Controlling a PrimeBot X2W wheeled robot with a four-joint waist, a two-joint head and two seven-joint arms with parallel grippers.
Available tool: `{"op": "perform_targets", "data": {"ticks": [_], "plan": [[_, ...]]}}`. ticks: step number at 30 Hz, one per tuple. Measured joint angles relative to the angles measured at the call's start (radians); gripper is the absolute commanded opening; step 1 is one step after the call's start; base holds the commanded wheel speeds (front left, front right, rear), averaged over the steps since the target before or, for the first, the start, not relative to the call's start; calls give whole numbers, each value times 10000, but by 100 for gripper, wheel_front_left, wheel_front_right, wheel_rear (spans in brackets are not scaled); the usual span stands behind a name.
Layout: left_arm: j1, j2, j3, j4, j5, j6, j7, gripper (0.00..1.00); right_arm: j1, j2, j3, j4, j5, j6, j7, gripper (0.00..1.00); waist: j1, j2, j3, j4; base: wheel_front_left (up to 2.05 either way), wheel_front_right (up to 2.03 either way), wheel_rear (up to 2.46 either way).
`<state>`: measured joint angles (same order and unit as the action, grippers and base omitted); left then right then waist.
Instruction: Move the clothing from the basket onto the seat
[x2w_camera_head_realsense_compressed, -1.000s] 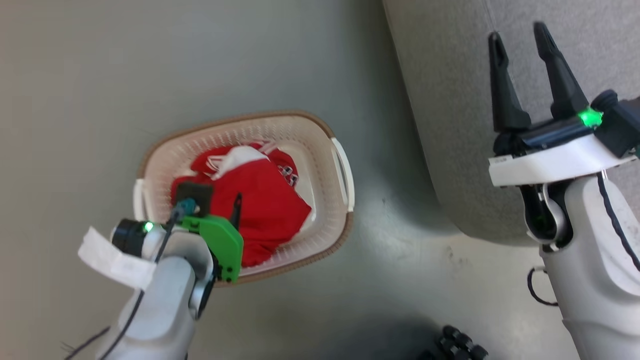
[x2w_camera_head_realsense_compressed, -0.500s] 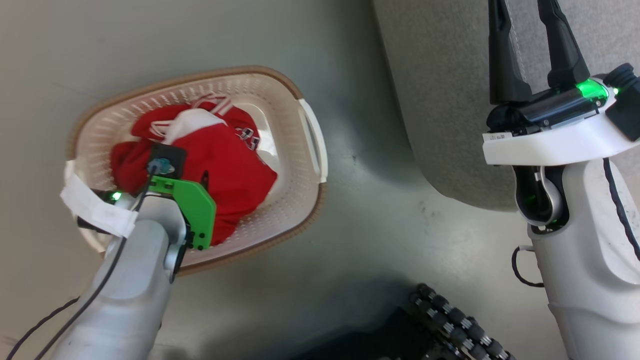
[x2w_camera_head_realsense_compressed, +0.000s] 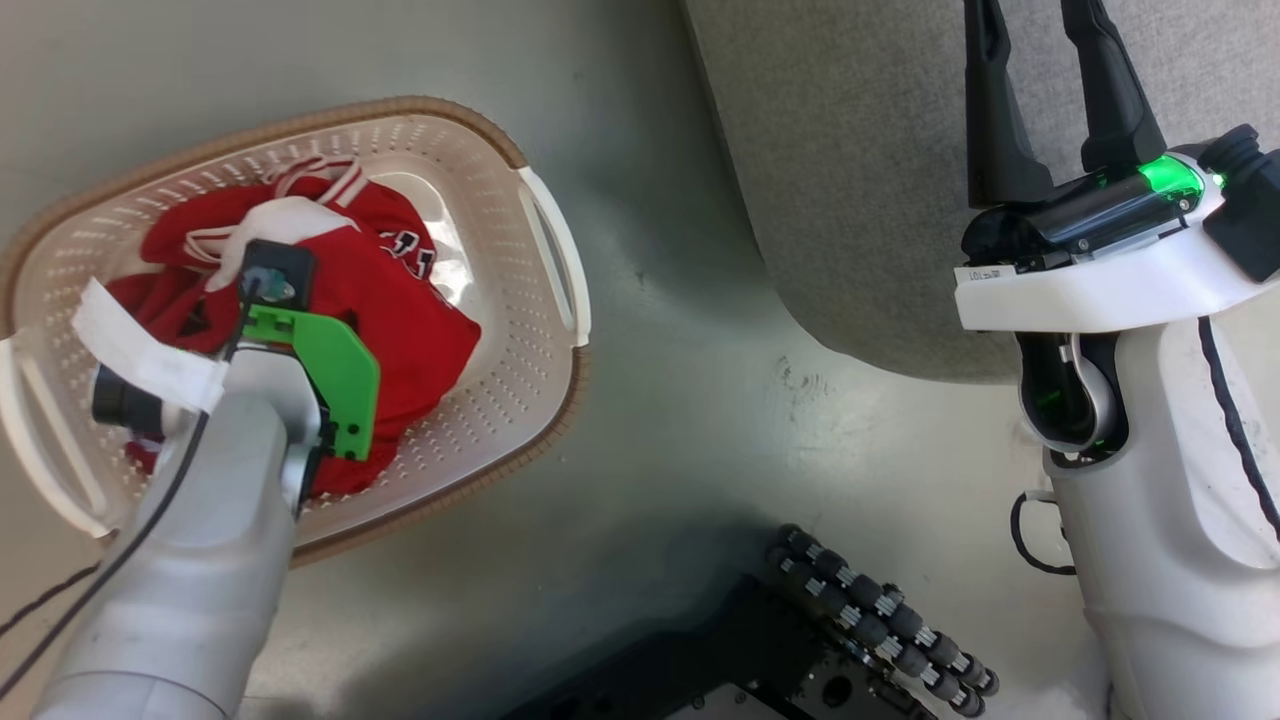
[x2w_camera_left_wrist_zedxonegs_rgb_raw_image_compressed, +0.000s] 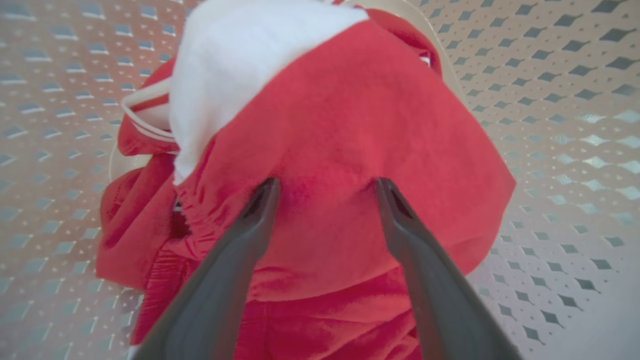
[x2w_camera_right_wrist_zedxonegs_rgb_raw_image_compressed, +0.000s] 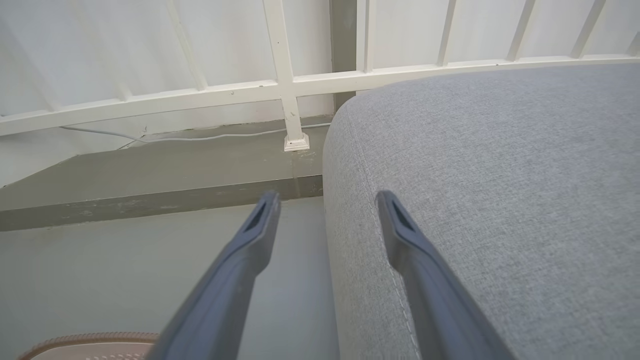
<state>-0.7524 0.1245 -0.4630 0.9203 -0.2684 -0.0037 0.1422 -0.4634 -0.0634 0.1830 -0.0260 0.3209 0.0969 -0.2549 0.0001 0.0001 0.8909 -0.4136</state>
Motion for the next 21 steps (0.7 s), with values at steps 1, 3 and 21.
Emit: {"op": "perform_targets", "data": {"ticks": [1, 3, 21], "plan": [[-77, 27, 4, 94, 4, 8, 29, 100, 0, 8, -6, -2, 21, 2, 0, 100, 0, 0, 55, -38, 0, 0, 0], [-167, 132, 13, 232, 4, 46, 130, 100, 0, 29, -4, -2, 75, 67, 0, 100, 0, 0, 151, -113, 0, 0, 0], [-536, -153, -161, 1137, 8, 86, 151, 0, -1, 109, -228, 40, 69, 171, 0, 100, -1, 0, 192, -202, 0, 0, 0]]}}
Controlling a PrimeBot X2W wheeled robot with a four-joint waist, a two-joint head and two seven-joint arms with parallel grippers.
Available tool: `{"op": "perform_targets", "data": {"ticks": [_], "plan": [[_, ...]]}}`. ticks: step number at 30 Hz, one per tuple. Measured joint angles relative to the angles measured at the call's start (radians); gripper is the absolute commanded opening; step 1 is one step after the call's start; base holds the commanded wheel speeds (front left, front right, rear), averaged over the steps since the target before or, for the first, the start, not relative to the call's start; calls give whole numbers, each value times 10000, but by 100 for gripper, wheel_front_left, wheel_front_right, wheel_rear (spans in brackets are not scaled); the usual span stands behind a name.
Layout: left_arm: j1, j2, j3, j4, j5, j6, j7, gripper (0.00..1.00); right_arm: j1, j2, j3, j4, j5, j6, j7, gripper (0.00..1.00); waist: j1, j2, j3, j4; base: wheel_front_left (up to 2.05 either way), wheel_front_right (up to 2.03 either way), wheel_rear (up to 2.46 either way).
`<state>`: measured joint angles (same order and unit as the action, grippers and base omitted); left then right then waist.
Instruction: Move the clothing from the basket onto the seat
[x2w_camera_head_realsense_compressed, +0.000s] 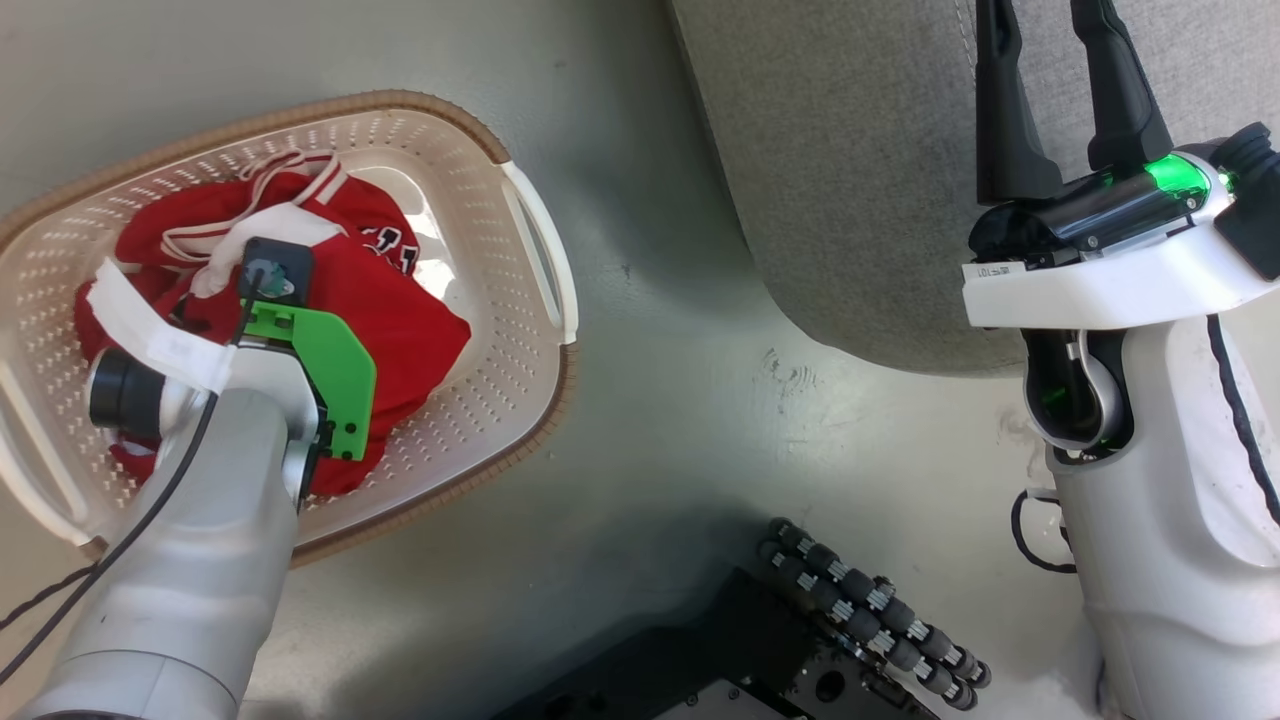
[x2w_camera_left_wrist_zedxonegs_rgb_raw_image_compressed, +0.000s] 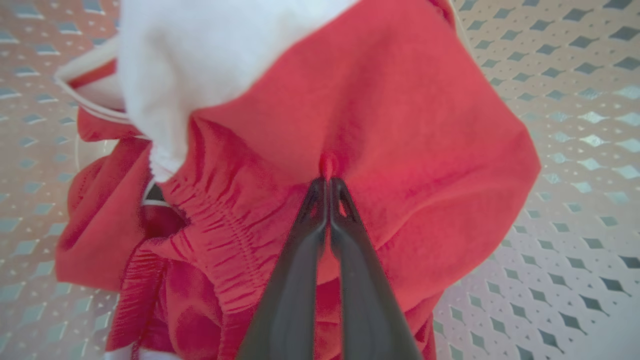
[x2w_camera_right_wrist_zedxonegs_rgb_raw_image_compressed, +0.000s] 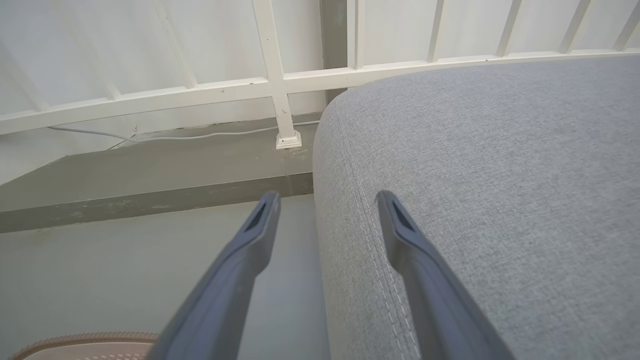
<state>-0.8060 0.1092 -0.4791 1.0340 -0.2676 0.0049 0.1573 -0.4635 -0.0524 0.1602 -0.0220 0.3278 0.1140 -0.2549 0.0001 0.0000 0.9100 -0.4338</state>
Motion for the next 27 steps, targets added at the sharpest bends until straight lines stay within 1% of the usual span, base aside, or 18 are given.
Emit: {"op": "perform_targets", "data": {"ticks": [4, 11, 19, 21, 23, 27], "plan": [[-2, -67, -63, 201, 0, -48, -100, 0, 0, 21, -17, 48, -48, 2, 0, 100, 0, 0, -141, 121, 0, 0, 0], [4, -238, -73, 251, -4, -115, -681, 0, 1, 35, -31, 293, -217, 4, 0, 100, 0, 0, -528, 350, 0, 0, 0], [69, -504, 12, 150, -207, -230, -1584, 0, 53, 0, -107, 556, -418, 38, 0, 100, -1, 0, -1117, 756, 0, 0, 0], [143, -554, 12, 128, -242, -249, -1806, 0, 82, -58, -71, 667, -508, 90, 0, 100, -1, 0, -1281, 877, 0, 0, 0], [278, -577, 27, 88, -311, -324, -2042, 0, 178, -98, -63, 761, -564, 92, 0, 100, 0, 0, -1466, 998, 0, 0, 0], [473, -610, 151, -13, -458, -328, -2428, 0, 383, -163, -71, 934, -658, 92, 0, 100, 0, 0, -1849, 1262, 0, 0, 0]]}}
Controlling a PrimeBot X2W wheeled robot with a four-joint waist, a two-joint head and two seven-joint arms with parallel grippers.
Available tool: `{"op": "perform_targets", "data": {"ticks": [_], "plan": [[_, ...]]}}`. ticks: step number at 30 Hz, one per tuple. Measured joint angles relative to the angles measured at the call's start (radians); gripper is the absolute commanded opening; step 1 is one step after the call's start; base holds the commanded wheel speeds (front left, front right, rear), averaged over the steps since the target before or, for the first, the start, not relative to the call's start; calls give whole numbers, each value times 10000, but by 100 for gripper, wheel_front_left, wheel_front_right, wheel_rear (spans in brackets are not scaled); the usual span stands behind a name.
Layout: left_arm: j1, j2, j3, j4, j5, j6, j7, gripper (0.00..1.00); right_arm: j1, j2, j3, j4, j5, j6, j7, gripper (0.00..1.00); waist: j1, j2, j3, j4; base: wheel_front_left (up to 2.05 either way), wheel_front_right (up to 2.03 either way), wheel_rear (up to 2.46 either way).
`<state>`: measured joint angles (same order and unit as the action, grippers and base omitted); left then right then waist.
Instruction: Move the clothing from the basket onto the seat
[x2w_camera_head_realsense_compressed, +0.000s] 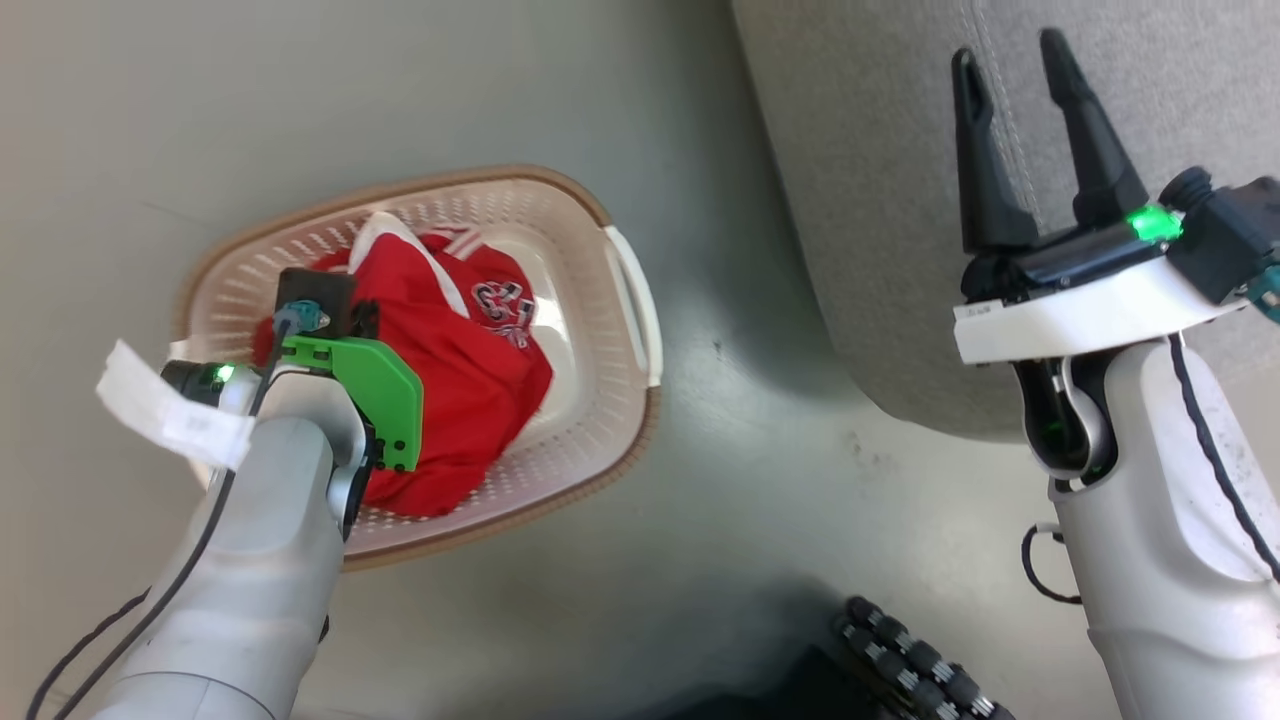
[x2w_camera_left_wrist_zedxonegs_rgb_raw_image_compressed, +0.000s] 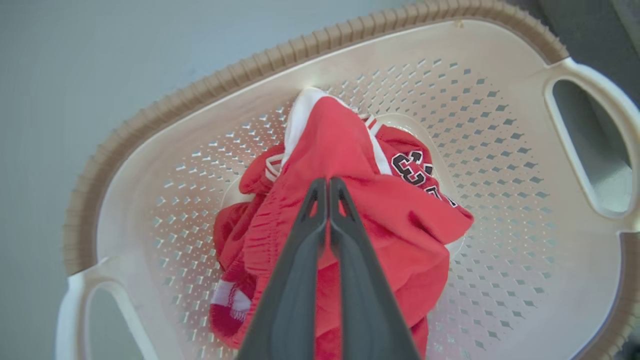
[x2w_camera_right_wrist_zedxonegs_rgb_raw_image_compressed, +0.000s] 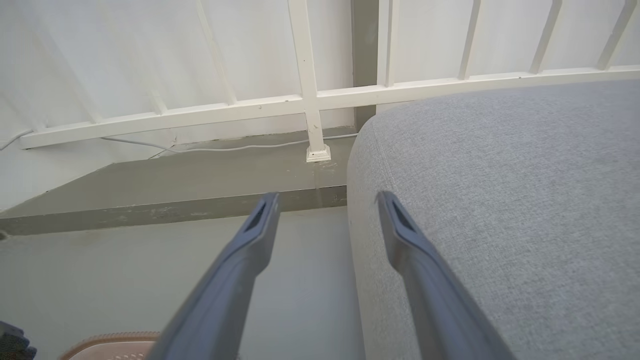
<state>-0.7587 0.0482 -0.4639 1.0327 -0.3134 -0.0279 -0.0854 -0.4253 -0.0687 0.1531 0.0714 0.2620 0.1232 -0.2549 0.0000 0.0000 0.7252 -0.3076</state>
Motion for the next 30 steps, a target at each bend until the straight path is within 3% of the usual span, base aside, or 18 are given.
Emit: {"op": "perform_targets", "data": {"ticks": [11, 30], "plan": [[445, -96, 153, -443, -665, -420, -1202, 0, 638, -322, -13, 621, -169, 2, 0, 100, 0, 0, -1257, 894, 0, 0, 0], [1362, -151, -150, -2506, -1185, -765, -1636, 0, 1966, -447, 54, 1572, -173, 2, 0, 100, -1, 0, -3821, 2016, 0, 0, 0]]}}
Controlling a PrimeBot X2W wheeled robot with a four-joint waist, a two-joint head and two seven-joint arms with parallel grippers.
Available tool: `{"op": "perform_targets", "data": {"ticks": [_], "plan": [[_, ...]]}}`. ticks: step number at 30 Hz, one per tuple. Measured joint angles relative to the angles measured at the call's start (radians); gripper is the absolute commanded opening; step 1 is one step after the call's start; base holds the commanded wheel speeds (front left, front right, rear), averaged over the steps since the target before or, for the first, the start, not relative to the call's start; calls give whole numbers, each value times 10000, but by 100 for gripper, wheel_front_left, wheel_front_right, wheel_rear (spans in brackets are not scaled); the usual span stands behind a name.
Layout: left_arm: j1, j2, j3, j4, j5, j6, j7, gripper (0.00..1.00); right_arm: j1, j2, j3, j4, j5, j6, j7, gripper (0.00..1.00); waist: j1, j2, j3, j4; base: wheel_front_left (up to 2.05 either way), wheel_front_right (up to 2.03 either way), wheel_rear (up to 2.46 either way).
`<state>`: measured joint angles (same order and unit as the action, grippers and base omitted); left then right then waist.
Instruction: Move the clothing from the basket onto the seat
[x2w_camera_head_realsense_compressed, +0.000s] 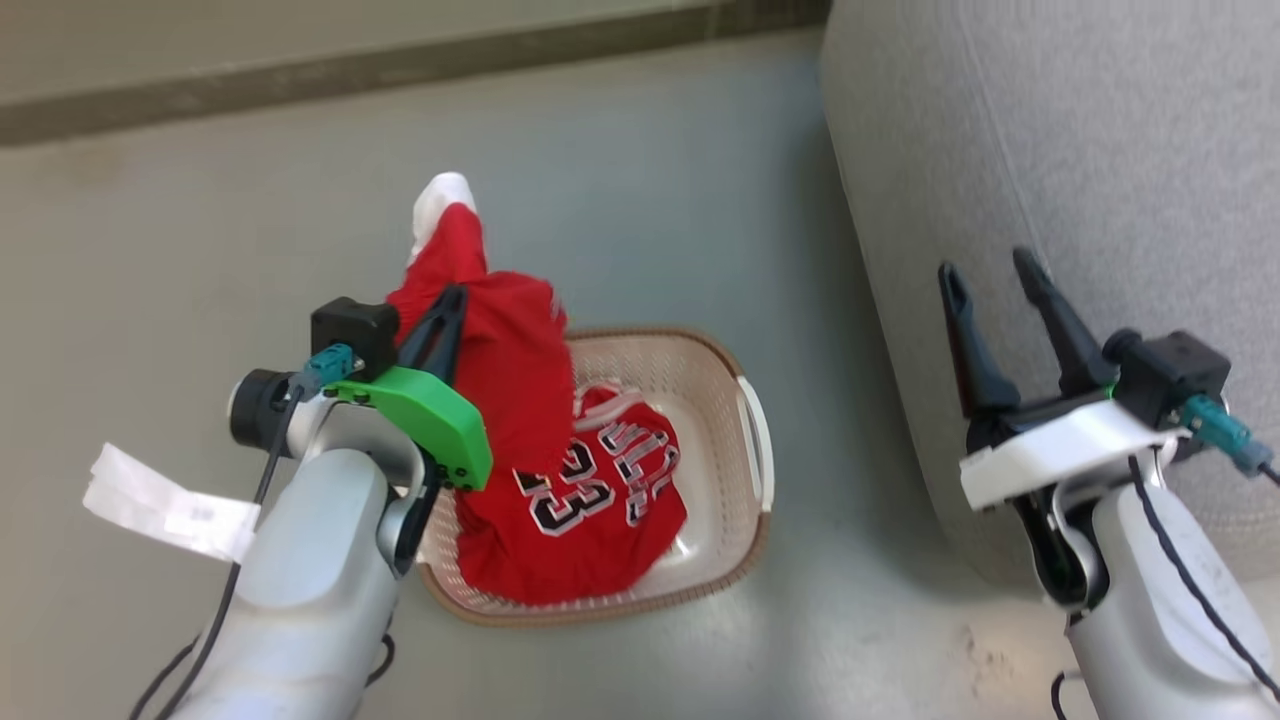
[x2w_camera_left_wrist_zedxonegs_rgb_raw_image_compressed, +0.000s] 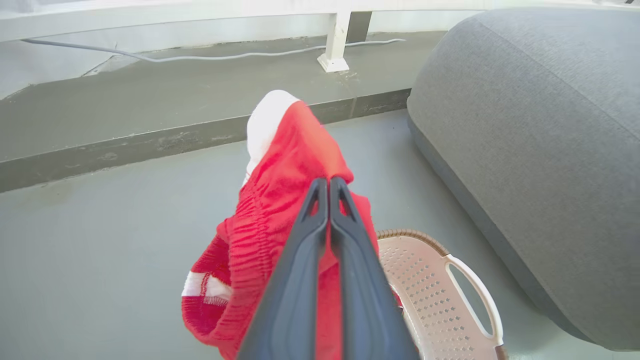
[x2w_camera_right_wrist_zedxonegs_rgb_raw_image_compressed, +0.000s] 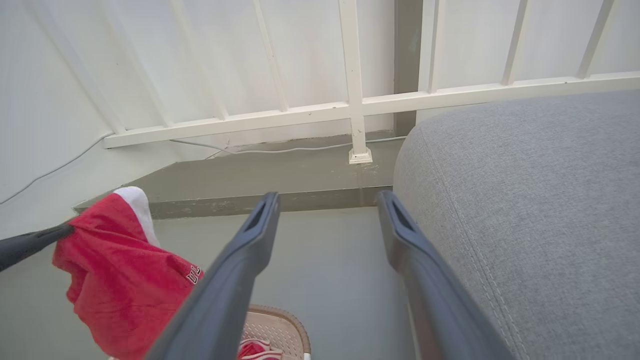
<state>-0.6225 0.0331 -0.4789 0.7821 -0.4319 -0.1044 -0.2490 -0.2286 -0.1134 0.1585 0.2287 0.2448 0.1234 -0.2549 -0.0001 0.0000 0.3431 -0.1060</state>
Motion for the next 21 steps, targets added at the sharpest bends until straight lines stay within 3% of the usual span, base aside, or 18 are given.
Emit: {"op": "perform_targets", "data": {"ticks": [21], "plan": [[1053, 0, -328, -3196, -351, -188, -27, 0, 1427, 134, 426, 345, 8, 0, 2, 100, 0, 0, -2496, 917, 0, 0, 0]]}}
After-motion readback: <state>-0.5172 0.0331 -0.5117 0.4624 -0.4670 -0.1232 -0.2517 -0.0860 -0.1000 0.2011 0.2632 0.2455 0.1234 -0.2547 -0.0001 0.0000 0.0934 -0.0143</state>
